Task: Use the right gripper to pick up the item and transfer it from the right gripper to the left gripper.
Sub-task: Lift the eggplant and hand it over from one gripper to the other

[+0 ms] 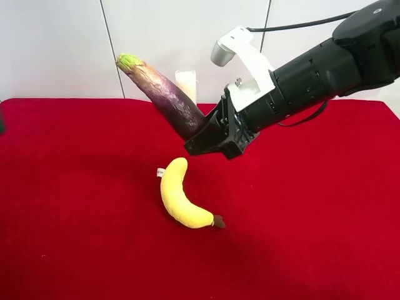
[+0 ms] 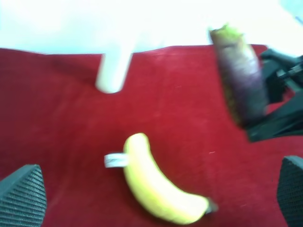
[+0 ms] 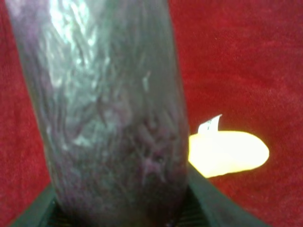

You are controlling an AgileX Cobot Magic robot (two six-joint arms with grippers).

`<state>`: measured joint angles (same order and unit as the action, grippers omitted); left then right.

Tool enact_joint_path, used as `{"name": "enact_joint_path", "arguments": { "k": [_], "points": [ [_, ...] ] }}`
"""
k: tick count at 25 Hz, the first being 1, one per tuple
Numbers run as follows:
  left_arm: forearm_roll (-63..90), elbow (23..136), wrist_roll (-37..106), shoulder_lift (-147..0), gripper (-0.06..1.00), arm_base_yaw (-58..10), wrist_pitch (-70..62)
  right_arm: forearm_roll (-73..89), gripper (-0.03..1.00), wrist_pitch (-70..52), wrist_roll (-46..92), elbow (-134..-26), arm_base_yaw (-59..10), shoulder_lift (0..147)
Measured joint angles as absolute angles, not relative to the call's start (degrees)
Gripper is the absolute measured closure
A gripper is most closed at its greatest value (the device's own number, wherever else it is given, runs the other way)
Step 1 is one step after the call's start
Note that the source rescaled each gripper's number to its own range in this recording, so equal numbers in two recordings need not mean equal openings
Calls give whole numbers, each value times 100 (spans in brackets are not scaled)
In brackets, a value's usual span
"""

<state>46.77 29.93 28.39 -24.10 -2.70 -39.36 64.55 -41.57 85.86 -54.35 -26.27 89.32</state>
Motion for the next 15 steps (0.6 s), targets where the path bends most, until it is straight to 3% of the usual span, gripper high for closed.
{"name": "enact_joint_path", "arguments": {
  "k": [5, 9, 15],
  "points": [
    [6172, 2993, 4243, -2978, 0, -270, -3784, 6727, 97, -4152, 8783, -5435, -2627, 8932],
    [7387, 2993, 5379, -3393, 11, -270, -3785, 6993, 97, -4157, 8999, -5435, -2627, 8932],
    [8189, 2993, 6468, -4212, 16, -270, -3906, 7052, 97, -4161, 9040, -5435, -2627, 8932]
  ]
}}
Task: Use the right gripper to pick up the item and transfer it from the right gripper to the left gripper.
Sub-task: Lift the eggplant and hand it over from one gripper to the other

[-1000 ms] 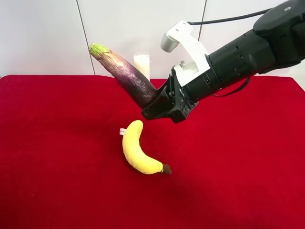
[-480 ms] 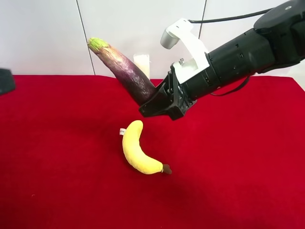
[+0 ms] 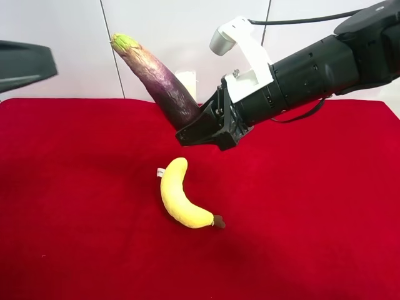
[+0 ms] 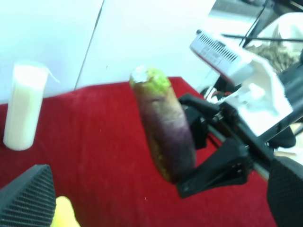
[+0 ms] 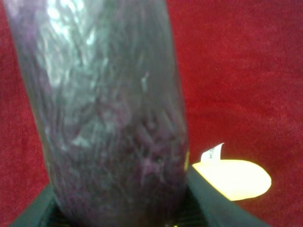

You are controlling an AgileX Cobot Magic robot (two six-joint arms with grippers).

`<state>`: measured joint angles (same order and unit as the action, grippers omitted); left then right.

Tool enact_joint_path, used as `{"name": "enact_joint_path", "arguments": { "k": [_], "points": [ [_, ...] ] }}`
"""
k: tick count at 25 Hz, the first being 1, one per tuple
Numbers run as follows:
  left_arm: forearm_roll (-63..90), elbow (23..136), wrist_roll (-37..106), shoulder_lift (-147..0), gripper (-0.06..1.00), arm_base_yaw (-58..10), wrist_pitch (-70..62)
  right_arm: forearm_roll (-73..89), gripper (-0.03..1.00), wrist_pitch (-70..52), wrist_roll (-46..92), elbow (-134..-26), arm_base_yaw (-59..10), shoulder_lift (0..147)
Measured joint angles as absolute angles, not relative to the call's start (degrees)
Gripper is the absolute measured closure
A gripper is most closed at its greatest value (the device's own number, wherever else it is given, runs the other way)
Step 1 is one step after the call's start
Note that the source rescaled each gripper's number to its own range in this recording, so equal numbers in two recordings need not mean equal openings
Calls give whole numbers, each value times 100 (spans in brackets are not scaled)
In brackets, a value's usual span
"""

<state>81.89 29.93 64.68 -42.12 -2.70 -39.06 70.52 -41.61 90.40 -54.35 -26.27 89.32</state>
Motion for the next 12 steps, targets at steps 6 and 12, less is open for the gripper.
{"name": "enact_joint_path", "arguments": {
  "k": [6, 12],
  "points": [
    [8966, 2993, 7509, -5361, 16, -270, -4272, 7052, 97, -4161, 9040, -5435, -2627, 8932],
    [9815, 2993, 8517, -6330, 16, -270, -4594, 7104, 97, -4161, 9040, -5435, -2627, 8932]
  ]
}}
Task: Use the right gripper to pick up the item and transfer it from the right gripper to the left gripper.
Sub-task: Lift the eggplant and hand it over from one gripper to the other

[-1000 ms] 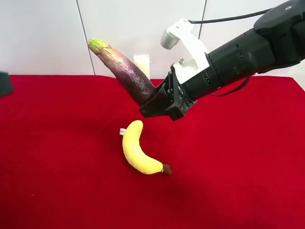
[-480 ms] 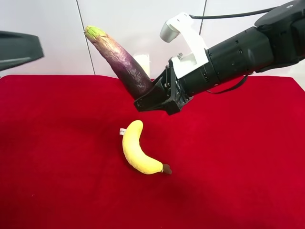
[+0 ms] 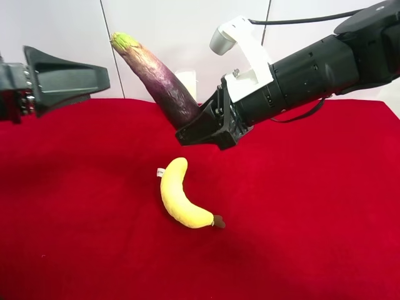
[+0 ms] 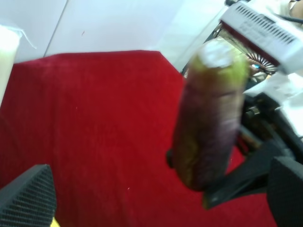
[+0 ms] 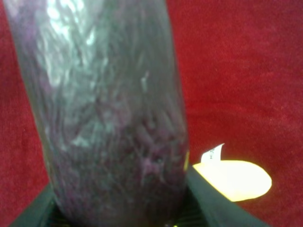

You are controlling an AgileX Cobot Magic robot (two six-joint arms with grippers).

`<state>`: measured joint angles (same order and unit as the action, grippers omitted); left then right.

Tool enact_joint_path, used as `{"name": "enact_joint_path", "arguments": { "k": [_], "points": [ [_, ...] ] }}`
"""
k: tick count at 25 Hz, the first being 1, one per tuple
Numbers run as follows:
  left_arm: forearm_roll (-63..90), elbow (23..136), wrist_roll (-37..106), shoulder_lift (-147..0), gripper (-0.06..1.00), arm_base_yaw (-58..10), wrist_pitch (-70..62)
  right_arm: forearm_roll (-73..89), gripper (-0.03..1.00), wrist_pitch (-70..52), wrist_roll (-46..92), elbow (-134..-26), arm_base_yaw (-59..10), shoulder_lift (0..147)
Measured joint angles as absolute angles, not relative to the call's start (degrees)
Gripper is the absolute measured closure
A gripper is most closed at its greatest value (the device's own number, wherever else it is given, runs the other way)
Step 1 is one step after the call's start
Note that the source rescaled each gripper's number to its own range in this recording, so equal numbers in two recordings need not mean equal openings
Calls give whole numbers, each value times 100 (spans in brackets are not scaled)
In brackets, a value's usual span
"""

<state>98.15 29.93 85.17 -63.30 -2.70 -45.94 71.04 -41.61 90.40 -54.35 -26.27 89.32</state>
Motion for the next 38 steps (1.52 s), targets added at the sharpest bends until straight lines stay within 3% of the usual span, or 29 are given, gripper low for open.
{"name": "enact_joint_path", "arguments": {
  "k": [10, 38],
  "points": [
    [9868, 3077, 9069, -6832, 16, -270, -4798, 7262, 97, -4239, 9040, -5435, -2627, 8932],
    [9886, 3328, 8927, -6832, 16, -270, -5460, 7408, 97, -4312, 9016, -5435, -2627, 8932]
  ]
}}
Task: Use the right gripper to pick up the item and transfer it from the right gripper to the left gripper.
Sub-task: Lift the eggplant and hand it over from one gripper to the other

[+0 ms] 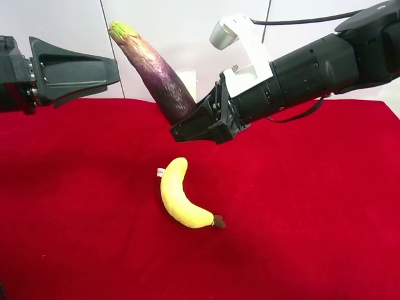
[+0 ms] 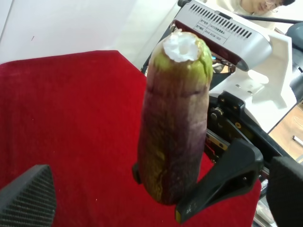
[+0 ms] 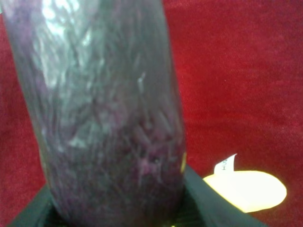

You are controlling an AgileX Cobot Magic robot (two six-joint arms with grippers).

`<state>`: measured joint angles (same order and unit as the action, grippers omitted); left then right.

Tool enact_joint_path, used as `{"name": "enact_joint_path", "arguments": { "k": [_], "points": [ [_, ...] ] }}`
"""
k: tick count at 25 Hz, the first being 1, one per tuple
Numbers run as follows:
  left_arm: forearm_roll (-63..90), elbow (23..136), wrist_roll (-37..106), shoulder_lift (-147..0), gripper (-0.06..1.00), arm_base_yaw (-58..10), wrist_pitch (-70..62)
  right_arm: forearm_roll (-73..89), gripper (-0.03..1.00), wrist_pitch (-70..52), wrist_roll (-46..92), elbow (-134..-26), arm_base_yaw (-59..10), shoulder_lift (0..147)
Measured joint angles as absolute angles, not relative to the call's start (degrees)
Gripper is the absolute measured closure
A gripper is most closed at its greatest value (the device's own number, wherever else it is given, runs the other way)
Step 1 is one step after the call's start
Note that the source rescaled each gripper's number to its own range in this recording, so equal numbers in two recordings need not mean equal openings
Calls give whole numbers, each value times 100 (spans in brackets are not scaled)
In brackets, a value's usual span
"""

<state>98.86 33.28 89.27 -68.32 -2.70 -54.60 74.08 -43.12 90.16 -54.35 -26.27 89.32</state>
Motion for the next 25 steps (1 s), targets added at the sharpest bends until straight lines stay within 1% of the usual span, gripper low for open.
{"name": "enact_joint_path", "arguments": {
  "k": [11, 13, 15, 17, 21, 23, 25],
  "points": [
    [9876, 3371, 8926, -6838, 16, -270, -5474, 7457, 97, -4414, 8988, -5435, -2627, 8932],
    [9884, 3522, 8914, -6852, 16, -391, -5369, 7457, 97, -4414, 8988, -5435, -2627, 8932],
    [9884, 3782, 8889, -6892, 16, -695, -5144, 7457, 97, -4414, 8988, -5435, -2627, 8932],
    [9889, 4007, 8874, -6959, 16, -1191, -4771, 7457, 97, -4414, 8983, -5435, -2627, 8932],
    [9893, 4263, 8900, -7143, 17, -2123, -3558, 7457, 97, -4414, 8982, -5439, -2627, 8932],
    [9893, 4318, 8950, -7235, 17, -2395, -3053, 7457, 97, -4414, 8977, -5439, -2627, 8932],
    [9893, 4357, 8988, -7312, 17, -2516, -2827, 7457, 97, -4414, 8977, -5439, -2627, 8932]
  ]
}}
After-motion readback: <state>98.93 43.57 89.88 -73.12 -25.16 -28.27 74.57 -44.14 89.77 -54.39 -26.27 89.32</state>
